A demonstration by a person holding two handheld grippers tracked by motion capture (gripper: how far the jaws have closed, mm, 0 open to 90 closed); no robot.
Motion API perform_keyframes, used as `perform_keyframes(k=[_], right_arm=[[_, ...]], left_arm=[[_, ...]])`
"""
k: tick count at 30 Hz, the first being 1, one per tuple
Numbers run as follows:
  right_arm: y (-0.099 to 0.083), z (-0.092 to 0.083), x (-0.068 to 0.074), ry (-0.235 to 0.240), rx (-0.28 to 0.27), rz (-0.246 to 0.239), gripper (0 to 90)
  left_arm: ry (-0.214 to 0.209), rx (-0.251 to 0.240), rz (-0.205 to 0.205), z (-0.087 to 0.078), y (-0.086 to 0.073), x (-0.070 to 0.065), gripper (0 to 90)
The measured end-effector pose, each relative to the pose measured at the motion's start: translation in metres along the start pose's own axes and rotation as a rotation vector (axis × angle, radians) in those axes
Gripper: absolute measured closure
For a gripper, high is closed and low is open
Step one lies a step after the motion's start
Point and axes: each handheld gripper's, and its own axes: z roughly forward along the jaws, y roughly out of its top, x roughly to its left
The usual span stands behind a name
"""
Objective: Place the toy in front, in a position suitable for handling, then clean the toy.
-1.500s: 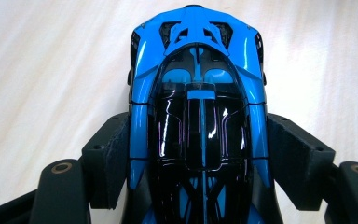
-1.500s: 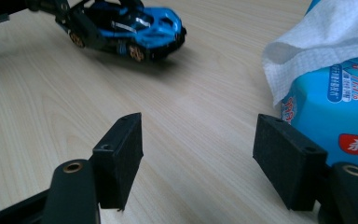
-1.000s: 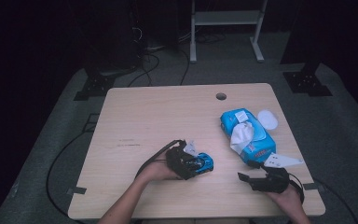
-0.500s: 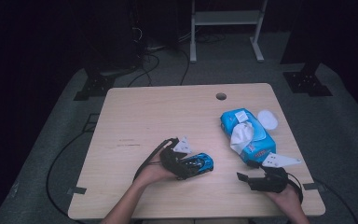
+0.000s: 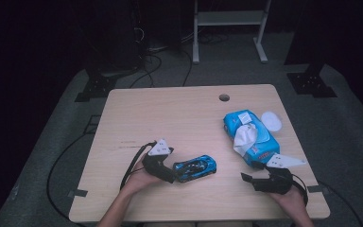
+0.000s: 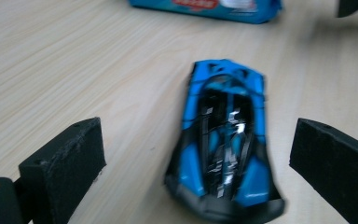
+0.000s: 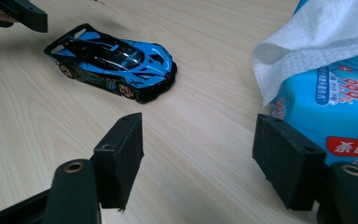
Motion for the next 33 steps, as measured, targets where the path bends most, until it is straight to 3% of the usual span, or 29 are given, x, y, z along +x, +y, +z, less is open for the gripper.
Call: perform_keyframes(k=[3,5,6,11,12,15,17,24,26,30,33], right_arm=[[0.002,0.001,0.002,0.008,-0.009,0.005,32.4],[0.007,-0.001,0.006,0.003,-0.022,-0.014,32.4],[0.014,-0.004,0.008,-0.003,-0.043,-0.033,32.4],[0.029,-0.009,0.003,-0.017,-0.043,-0.043,35.7],[0.036,-0.011,-0.002,-0.02,-0.043,-0.041,36.6],[0.044,-0.012,-0.007,-0.038,-0.043,-0.062,35.9],[0.057,-0.011,-0.015,-0.082,-0.041,-0.088,34.9],[0.081,-0.004,-0.037,-0.151,0.002,-0.106,35.3],[0.084,0.001,-0.047,-0.184,0.028,-0.091,36.2],[0.089,0.018,-0.063,-0.217,0.043,-0.046,35.9],[0.088,0.025,-0.065,-0.216,0.043,-0.032,35.9]], left_arm=[[0.007,-0.014,0.0,-0.002,0.0,0.0,2.6],[0.004,-0.022,0.003,-0.003,0.001,-0.001,2.6],[0.015,-0.025,0.024,-0.004,0.001,-0.003,2.6],[0.036,-0.02,0.036,-0.005,0.0,-0.004,2.6],[0.031,-0.042,0.043,-0.007,-0.002,-0.005,2.6],[0.03,-0.044,0.047,-0.008,-0.003,-0.006,2.6],[0.029,-0.041,0.046,-0.006,-0.004,-0.005,2.6],[0.022,-0.056,0.043,-0.007,-0.005,-0.005,2.6],[0.003,-0.075,0.031,-0.007,-0.006,-0.005,2.6],[0.004,-0.065,0.038,-0.006,-0.006,-0.006,2.6],[0.005,-0.056,0.058,-0.005,-0.007,-0.008,2.6]])
